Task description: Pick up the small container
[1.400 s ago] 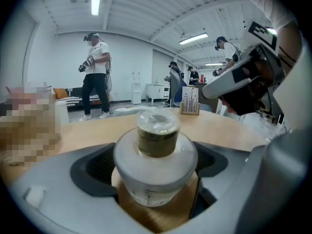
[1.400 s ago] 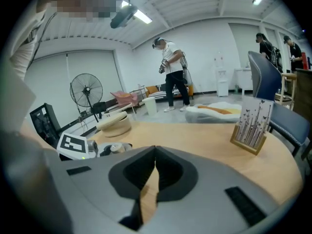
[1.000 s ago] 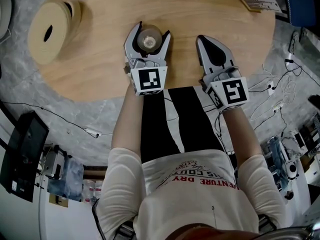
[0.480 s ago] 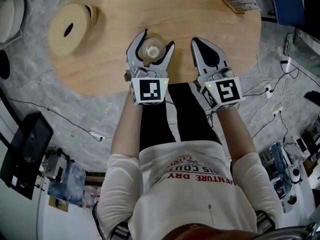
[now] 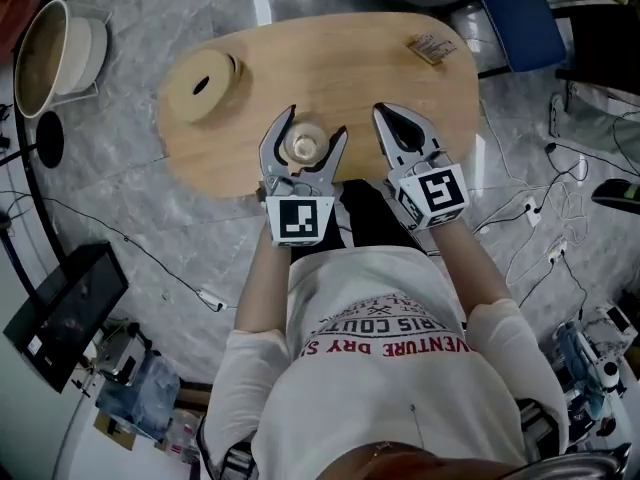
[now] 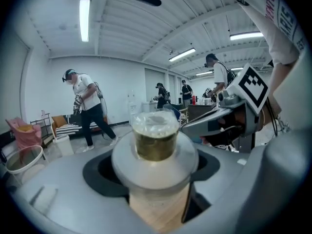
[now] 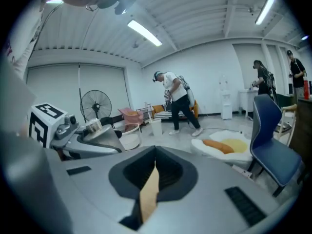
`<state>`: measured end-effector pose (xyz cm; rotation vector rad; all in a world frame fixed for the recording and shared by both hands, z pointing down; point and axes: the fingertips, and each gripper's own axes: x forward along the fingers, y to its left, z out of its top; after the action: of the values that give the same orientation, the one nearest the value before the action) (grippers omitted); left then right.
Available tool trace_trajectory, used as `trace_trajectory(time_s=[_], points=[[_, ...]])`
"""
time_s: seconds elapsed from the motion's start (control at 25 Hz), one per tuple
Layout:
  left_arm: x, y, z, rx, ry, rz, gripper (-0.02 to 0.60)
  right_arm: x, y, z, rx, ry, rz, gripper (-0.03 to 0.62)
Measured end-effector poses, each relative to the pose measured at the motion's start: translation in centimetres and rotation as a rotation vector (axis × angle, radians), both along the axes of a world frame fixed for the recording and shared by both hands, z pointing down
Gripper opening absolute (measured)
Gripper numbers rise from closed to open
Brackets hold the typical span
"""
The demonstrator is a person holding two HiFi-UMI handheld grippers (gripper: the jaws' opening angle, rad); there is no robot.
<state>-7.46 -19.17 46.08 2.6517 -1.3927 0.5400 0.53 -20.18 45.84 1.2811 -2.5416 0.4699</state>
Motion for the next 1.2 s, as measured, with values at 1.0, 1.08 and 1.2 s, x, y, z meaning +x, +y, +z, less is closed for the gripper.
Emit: trace_trajectory(time_s=[1.0, 1.08, 1.2], points=[[0.7, 5.7, -23.8, 0.213, 0.075, -0.001, 0.342, 3.1, 5.6, -23.0, 0.403, 0.002, -0.131, 0.006], [0.7, 5.8, -23.9, 0.219, 0.074, -0.009, 0.342, 3.2, 5.7, -23.3, 0.418, -0.004, -0.139, 0.008], [0.7, 6.1, -23.9, 0.225, 0.068, -0.016, 0.342, 3.3, 6.0, -23.5, 0.429, -0.012, -0.14, 0.006]])
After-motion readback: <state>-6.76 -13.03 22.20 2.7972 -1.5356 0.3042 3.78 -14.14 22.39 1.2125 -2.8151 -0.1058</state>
